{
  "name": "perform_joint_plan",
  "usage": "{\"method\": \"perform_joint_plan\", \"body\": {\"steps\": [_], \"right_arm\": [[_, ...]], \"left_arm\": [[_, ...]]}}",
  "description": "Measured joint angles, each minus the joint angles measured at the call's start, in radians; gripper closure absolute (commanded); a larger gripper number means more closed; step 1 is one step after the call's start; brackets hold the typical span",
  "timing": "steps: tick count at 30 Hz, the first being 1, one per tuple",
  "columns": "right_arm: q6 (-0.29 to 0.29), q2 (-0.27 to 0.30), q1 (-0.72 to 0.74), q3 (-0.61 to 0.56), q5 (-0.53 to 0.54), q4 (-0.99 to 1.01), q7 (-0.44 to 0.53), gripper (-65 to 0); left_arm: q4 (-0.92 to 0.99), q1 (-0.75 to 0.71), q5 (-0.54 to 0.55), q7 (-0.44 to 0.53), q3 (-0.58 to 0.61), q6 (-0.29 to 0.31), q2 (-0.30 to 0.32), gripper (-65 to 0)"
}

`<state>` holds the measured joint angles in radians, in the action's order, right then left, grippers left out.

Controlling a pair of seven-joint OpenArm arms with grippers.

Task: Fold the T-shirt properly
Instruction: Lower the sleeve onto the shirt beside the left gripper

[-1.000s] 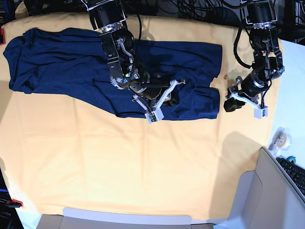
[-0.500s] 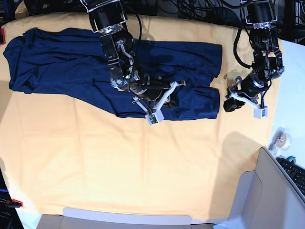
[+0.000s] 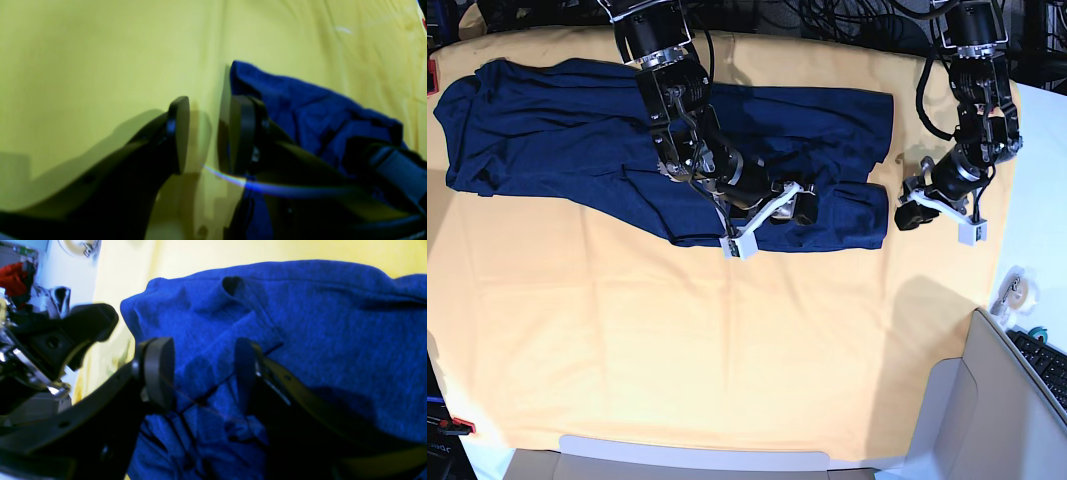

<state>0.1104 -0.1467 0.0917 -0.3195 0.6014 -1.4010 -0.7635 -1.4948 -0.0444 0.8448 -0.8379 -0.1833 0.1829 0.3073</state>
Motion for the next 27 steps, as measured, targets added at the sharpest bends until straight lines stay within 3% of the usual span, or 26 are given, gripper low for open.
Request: {"method": "perform_joint_plan", "body": {"steps": [5, 14, 17, 20, 27], "right_arm": [[-0.083, -0.001, 0.008, 0.002, 0.061, 0.072, 0.028, -29.4], [-0.073, -0.003, 0.055, 0.004, 0.105, 0.15, 0.031, -28.4], [-0.078, -0.003, 0.059, 0.004, 0.101, 0.154, 0.031, -17.7], [-0.084, -0.003, 0.067, 0.004, 0.083, 0.158, 0.023, 0.0], [-0.089, -0.003, 0.088, -0.001, 0.082, 0.172, 0.013, 0.0]], "left_arm": [[0.0, -0.005, 0.0, 0.0, 0.0, 0.0, 0.001, -19.9], [0.0, -0.006, 0.0, 0.0, 0.0, 0.0, 0.0, -19.9], [0.0, -0.005, 0.0, 0.0, 0.0, 0.0, 0.0, -19.9], [0.0, -0.006, 0.0, 0.0, 0.0, 0.0, 0.001, -19.9], [0.0, -0.006, 0.0, 0.0, 0.0, 0.0, 0.001, -19.9]]}}
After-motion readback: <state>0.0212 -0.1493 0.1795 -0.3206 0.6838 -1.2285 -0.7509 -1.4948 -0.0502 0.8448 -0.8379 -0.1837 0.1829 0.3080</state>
